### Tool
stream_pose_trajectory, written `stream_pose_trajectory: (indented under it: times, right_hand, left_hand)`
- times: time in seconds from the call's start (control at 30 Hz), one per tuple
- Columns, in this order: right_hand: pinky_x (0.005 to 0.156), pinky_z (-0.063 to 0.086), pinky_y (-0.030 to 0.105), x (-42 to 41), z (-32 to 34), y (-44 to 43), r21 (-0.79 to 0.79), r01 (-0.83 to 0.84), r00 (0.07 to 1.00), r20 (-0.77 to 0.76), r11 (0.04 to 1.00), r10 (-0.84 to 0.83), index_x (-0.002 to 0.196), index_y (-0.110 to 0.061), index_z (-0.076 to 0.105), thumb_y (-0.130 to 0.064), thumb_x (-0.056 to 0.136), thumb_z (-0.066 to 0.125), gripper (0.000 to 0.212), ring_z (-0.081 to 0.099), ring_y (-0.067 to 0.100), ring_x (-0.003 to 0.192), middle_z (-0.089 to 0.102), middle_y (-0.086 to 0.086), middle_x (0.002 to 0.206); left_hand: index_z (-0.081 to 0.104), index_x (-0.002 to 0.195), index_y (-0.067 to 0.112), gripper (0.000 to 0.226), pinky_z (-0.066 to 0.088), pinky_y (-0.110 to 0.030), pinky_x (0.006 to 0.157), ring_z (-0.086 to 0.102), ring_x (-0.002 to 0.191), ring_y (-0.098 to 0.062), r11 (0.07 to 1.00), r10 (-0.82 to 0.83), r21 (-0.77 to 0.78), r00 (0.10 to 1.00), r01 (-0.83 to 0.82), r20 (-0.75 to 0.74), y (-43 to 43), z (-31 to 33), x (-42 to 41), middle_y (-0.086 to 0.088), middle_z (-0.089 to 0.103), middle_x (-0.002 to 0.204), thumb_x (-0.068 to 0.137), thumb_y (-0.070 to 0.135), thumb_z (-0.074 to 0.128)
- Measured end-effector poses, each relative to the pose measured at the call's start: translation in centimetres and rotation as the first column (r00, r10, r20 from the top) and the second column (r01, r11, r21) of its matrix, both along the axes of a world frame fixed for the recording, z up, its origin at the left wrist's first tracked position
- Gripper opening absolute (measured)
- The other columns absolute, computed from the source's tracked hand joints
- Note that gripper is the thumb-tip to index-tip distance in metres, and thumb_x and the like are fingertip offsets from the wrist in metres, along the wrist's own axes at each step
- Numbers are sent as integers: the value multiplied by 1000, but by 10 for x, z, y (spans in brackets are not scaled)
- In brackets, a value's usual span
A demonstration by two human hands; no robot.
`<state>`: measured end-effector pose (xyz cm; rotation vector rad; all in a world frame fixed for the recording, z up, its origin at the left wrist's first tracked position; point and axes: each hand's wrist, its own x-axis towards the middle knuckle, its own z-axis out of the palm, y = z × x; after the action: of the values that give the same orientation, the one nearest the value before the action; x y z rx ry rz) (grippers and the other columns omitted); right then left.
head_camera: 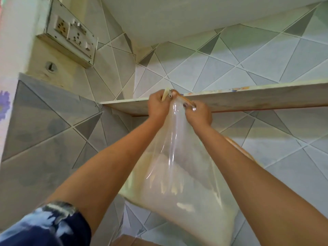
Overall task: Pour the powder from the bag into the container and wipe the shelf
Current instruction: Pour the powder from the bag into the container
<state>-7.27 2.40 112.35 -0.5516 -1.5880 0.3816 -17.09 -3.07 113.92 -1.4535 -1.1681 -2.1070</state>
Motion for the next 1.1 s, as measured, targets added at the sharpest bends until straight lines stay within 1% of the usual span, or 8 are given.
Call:
stream_pose_trajectory:
  times: [0.13,0.23,0.33,0.43,0.53,0.63,0.8,1.1]
  right_hand:
    - [71,37,29,-1,24,-7,-7,125,989,-79,992,-125,85,-13,60,-24,90,51,15,58,35,104,66,16,109]
    - [76,42,32,10,36,-2,-11,163,979,-123,987,-163,96,-7,64,-24,91,50,23,57,34,107,65,15,112]
    - [82,45,34,23,40,2,-7,231,959,-170,973,-228,106,-6,64,-25,92,49,28,56,34,110,64,14,117]
    - [85,43,34,27,33,-2,-18,281,935,-218,960,-278,111,-6,61,-23,94,46,29,54,31,114,59,11,123]
    - [82,40,33,28,23,-8,13,323,920,-241,946,-310,112,-6,60,-21,95,44,28,52,29,113,57,10,124]
    - [74,34,29,34,19,-7,28,337,915,-247,941,-320,111,-5,60,-21,96,43,28,53,28,111,57,10,123]
    - [75,36,32,65,18,4,-39,305,903,-305,952,-302,104,-6,62,-23,95,45,26,55,29,109,61,11,119]
    - [52,31,24,147,1,28,-267,-31,899,-429,963,-90,67,-9,57,-20,92,51,28,42,19,73,43,-2,61]
  left_hand:
    - [67,104,14,34,50,-32,84,63,88,-21,972,66,-223,997,-72,-34,-27,3,-28,-6,66,92,79,37,70]
    - [67,91,20,38,41,-29,78,55,85,-19,823,348,-427,927,-374,-140,-53,-45,-59,-3,63,86,84,55,54]
    - [65,102,16,48,39,-34,85,54,94,-21,880,241,-453,957,-143,165,-79,-101,-70,-5,63,94,89,57,44]
    - [60,118,17,55,40,-39,94,56,108,-21,906,-14,-364,873,218,488,-81,-160,-58,-2,63,112,91,59,35]
    - [58,121,21,54,46,-38,91,59,107,-18,848,-402,-6,652,529,642,-63,-208,-17,0,66,114,92,58,31]
    - [56,119,21,45,49,-32,81,61,100,-14,810,-562,303,517,502,646,-42,-211,15,1,66,111,95,51,32]
    - [59,83,17,35,52,-21,56,59,78,-17,889,-456,384,559,249,692,-29,-169,30,1,62,79,99,39,36]
    - [67,102,9,41,40,-1,46,58,49,6,916,-395,318,689,244,607,1,-102,46,10,61,72,101,32,33]
